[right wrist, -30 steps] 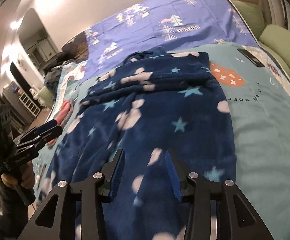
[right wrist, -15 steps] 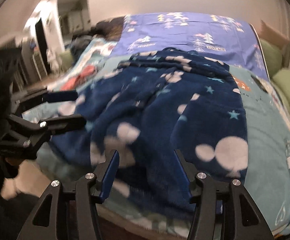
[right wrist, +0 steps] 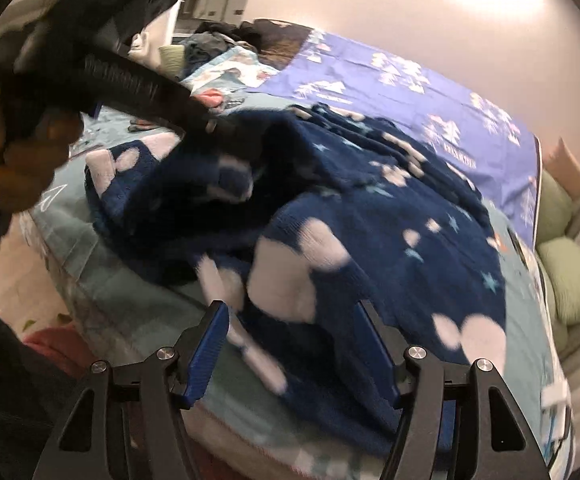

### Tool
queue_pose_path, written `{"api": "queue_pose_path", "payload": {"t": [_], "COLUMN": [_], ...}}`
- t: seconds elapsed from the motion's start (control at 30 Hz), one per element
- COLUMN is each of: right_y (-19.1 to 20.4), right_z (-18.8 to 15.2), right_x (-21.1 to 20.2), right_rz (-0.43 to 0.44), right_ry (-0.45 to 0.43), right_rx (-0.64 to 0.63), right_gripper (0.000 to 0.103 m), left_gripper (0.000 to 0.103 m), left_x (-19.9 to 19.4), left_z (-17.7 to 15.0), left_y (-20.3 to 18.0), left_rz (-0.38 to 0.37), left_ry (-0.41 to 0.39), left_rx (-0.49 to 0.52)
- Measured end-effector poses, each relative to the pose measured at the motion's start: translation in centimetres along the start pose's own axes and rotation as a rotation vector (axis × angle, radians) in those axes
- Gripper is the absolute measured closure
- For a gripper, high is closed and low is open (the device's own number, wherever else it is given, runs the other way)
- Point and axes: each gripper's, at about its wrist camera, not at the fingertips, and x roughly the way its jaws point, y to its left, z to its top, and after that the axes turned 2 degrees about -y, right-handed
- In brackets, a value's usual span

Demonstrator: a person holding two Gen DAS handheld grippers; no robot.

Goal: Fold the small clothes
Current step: 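Lift the hem with both grippers and fold it toward the collar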

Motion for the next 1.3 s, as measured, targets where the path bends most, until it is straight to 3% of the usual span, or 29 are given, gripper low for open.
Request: {"api": "queue_pose_path", "payload": {"t": [0.1,0.13,0.17,0.23,0.3,0.4,0.5,0.53,0.57,0.63,0.73,0.83,0.93,1.03,1.1,1.13,1.23,1.3], "right_y": [0.2,-0.1,-0.7,-2.7,-5.5,-6.9,-6.1,-5.9,-5.7,-5.2,-4.5,-5.7,-6.6,-7.7,-8.1,-8.1,-9.4,-10.7], "right_z": [0.6,0.7,0.9,1.2,1.2,1.4,1.3,1.1,0.7,0.0,-0.9,-1.3,-2.2,-2.6,-3.2,-3.3,-5.1,-6.7], "right_x": [2.0,2.6,3.0,3.0,2.1,-0.6,-1.7,-1.5,-1.0,0.1,0.4,0.3,-0.9,-1.3,-1.6,-1.7,-2.7,-4.0], "right_rz": [-0.017,-0.017,-0.005,0.047,0.210,0.415,0.456,0.477,0.514,0.578,0.513,0.528,0.494,0.462,0.433,0.412,0.315,0.262], "right_ry": [0.010,0.021,0.027,0.035,0.019,-0.040,-0.031,-0.022,0.001,0.066,0.093,0.080,0.057,0.061,0.076,0.083,0.104,0.095], "right_rx": [0.003,0.023,0.059,0.155,0.309,0.358,0.310,0.309,0.314,0.324,0.298,0.356,0.411,0.456,0.470,0.474,0.524,0.591], "right_gripper": [0.038,0.044,0.067,0.089,0.092,0.092,0.088,0.082,0.065,0.050,0.050,0.050,0.049,0.049,0.049,0.049,0.049,0.049], "left_gripper": [0.090,0.089,0.089,0.089,0.089,0.089,0.089,0.089,0.087,0.084,0.084,0.082,0.081,0.069,0.056,0.055,0.050,0.038], "left_x": [0.1,0.3,0.5,0.6,0.3,-0.6,-1.2,-1.2,-1.1,-0.7,-0.1,0.6,1.1,0.4,-0.8,-1.3,-3.2,-4.5], "left_z": [0.2,0.3,0.4,0.9,1.3,1.8,2.3,2.3,2.3,2.0,1.4,0.9,0.2,-0.3,-1.0,-1.3,-2.5,-3.7], "left_y": [0.0,0.1,0.0,0.2,0.2,-0.4,-1.2,-1.5,-1.9,-2.4,-2.9,-3.6,-4.9,-6.0,-6.1,-5.9,-3.6,-1.1], "left_rz": [-0.012,-0.013,-0.014,-0.015,-0.031,-0.077,-0.118,-0.125,-0.134,-0.148,-0.147,-0.167,-0.232,-0.265,-0.222,-0.193,-0.050,0.077], "left_ry": [0.005,0.007,0.008,0.005,0.001,-0.020,-0.036,-0.037,-0.032,-0.016,0.009,0.039,0.082,0.087,0.061,0.050,0.030,0.011], "left_rx": [-0.007,-0.009,-0.008,-0.005,-0.001,0.020,0.036,0.047,0.060,0.070,0.094,0.110,0.154,0.203,0.246,0.255,0.230,0.177]}}
